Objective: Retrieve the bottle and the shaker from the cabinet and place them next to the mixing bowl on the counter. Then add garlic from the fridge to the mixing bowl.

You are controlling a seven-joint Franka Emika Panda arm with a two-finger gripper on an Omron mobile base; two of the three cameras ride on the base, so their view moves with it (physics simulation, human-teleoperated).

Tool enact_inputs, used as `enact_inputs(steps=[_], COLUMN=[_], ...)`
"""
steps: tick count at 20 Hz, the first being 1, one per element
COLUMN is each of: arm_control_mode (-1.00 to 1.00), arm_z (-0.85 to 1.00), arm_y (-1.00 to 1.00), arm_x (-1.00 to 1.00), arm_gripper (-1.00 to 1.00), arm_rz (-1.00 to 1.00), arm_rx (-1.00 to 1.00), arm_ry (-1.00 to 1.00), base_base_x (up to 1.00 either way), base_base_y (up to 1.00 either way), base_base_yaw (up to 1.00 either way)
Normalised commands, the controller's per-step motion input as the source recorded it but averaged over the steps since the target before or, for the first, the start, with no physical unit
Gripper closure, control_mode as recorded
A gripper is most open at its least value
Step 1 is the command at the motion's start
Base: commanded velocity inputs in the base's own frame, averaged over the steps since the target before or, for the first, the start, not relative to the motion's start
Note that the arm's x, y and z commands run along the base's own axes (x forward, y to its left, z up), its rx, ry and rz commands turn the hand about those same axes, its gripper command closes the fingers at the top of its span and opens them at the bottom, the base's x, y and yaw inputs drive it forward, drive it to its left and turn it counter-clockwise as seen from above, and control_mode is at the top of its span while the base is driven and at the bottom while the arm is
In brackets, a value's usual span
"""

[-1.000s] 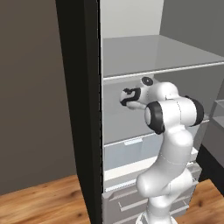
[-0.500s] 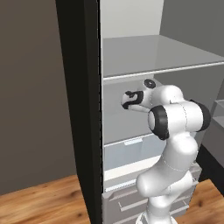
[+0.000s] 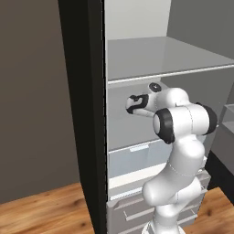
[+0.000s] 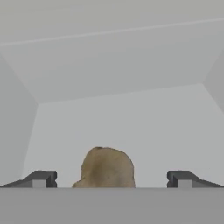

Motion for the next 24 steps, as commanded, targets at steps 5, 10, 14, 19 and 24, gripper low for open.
enact_inputs(steps=[5, 10, 14, 19, 24], arm_control_mode=[-1.0, -1.0, -1.0, -1.0, -1.0], arm_z=[-0.08, -0.15, -0.15, -0.13, -0.13], arm_y=[0.0, 0.0, 0.0, 0.0, 0.0], arm_x=[0.0, 0.03, 0.15, 0.1, 0.02], arm_gripper=[-1.0, -1.0, -1.0, -1.0, -1.0], arm_rz=[0.0, 0.0, 0.0, 0.0, 0.0], arm_rx=[0.0, 0.0, 0.0, 0.0, 0.0], arm_ry=[0.0, 0.0, 0.0, 0.0, 0.0], base_base_x=[0.0, 0.0, 0.0, 0.0, 0.0], base_base_y=[0.0, 0.0, 0.0, 0.0, 0.0], base_base_yaw=[0.0, 0.0, 0.0, 0.0, 0.0])
